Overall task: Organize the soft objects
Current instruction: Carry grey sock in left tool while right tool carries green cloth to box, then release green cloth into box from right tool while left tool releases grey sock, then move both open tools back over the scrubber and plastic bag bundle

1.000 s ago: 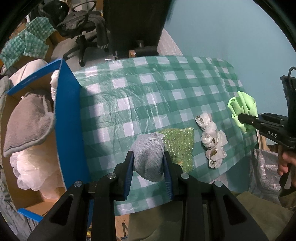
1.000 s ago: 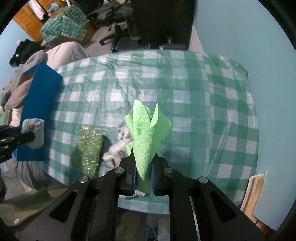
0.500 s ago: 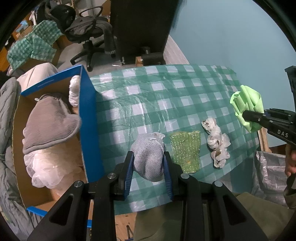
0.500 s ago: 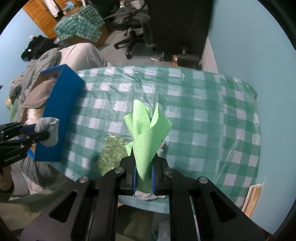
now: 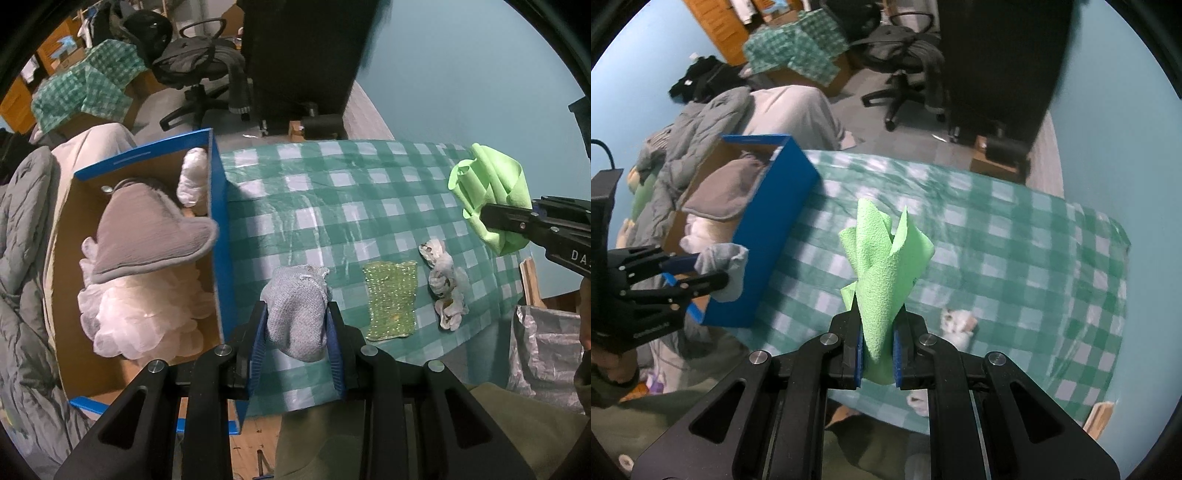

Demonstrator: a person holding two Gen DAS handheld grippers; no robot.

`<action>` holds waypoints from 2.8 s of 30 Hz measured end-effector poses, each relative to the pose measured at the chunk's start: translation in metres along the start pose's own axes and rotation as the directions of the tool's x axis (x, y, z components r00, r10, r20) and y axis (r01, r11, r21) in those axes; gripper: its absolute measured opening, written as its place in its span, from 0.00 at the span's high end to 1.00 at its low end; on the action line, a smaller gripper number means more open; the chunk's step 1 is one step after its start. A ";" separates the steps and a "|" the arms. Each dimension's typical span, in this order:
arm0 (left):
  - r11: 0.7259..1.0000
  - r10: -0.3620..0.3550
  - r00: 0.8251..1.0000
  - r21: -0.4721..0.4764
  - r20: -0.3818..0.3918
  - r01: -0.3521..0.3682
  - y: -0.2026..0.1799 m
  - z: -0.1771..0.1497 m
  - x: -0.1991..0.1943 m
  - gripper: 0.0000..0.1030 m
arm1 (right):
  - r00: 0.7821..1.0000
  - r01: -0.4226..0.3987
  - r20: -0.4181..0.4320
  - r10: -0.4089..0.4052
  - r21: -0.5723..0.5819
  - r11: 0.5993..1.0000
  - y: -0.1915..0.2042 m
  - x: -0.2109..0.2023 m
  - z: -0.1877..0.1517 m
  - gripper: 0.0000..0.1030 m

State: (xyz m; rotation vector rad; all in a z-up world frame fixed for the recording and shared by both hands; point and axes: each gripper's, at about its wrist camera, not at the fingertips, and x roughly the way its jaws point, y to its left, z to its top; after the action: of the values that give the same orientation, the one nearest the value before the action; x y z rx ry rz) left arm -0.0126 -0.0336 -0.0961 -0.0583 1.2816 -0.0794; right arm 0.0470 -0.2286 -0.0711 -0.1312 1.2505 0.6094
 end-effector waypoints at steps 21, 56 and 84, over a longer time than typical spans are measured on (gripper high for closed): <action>0.987 0.062 0.998 -0.149 0.008 -0.060 0.080 -0.031 -0.021 0.70 | 0.993 -0.121 -0.038 0.116 -0.197 0.973 0.101 0.035 0.042 0.90; 0.989 0.062 0.996 -0.128 -0.059 -0.069 0.170 -0.061 0.015 0.56 | 0.946 -0.259 -0.274 0.172 -0.327 0.909 0.236 0.142 0.031 0.85; 0.989 0.077 0.997 -0.123 -0.011 -0.078 0.134 -0.056 -0.012 0.35 | 0.976 -0.151 -0.184 0.113 -0.211 0.966 0.174 0.093 0.025 0.40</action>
State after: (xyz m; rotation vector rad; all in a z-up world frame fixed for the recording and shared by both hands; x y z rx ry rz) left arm -0.0660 0.1009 -0.1128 -0.1142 1.2927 0.0663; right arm -0.0019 -0.0398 -0.1077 -0.2946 1.3611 0.8701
